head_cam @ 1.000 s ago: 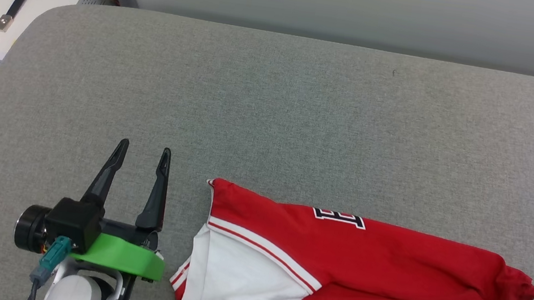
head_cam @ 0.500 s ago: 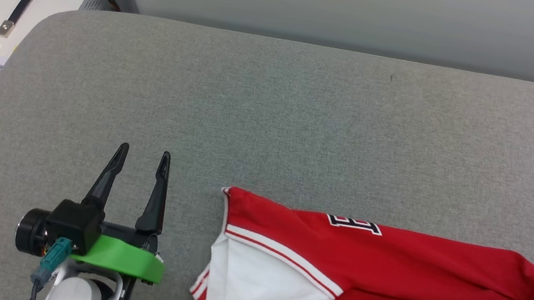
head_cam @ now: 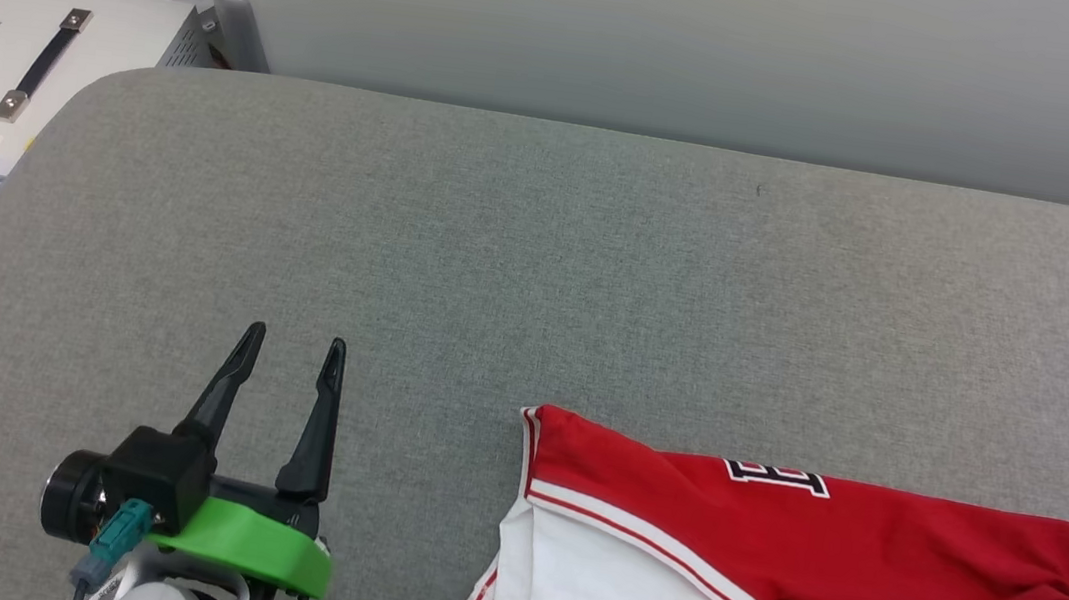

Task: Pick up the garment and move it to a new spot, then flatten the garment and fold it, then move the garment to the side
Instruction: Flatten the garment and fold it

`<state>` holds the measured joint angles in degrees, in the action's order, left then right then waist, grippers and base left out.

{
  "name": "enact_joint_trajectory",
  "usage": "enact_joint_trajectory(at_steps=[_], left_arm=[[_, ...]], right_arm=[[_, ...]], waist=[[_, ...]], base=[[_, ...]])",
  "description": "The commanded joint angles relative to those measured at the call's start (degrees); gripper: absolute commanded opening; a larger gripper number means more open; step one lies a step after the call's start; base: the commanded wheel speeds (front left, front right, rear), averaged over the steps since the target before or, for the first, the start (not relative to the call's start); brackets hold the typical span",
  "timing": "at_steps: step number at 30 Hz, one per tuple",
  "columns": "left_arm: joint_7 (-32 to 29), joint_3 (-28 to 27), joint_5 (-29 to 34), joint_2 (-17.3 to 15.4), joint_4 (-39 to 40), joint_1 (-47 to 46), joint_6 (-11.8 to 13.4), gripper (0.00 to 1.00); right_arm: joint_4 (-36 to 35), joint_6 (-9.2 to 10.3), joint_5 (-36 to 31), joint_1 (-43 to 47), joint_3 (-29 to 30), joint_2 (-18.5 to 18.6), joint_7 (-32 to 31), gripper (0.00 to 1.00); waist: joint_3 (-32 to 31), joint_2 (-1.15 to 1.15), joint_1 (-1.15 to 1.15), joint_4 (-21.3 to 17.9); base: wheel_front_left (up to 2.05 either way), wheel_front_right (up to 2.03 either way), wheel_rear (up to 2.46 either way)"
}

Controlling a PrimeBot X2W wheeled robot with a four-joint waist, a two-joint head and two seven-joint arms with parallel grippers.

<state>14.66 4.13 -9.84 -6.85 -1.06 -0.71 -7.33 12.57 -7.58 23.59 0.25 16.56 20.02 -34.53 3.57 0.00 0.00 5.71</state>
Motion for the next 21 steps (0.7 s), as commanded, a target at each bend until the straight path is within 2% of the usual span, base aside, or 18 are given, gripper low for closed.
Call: enact_joint_trajectory(at_steps=[1, 16, 21], left_arm=[[0.3, 0.1, -0.4, 0.4, 0.0, 1.1, -0.2, 1.0], [0.3, -0.3, -1.3, 1.4, -1.2, 3.4, -0.2, 1.0], [0.3, -0.9, -1.3, 1.8, -1.0, 3.7, -0.2, 1.0]], right_arm=[[-1.4, 0.09, 0.6, 1.4, -0.5, -0.7, 0.1, 0.0], [-18.0, 0.09, 2.6, 8.4, -8.6, -6.5, -6.9, 0.0], [-21.7, 0.09, 4.3, 8.5, -9.8, -12.4, -7.6, 0.0]], waist=[[-1.1, 0.0, 0.0, -0.1], [-4.5, 0.0, 0.0, 0.0], [-4.7, 0.0, 0.0, 0.9]], base=[[0.0, 0.0, 0.0], [0.0, 0.0, 0.0], [0.0, 0.0, 0.0]])
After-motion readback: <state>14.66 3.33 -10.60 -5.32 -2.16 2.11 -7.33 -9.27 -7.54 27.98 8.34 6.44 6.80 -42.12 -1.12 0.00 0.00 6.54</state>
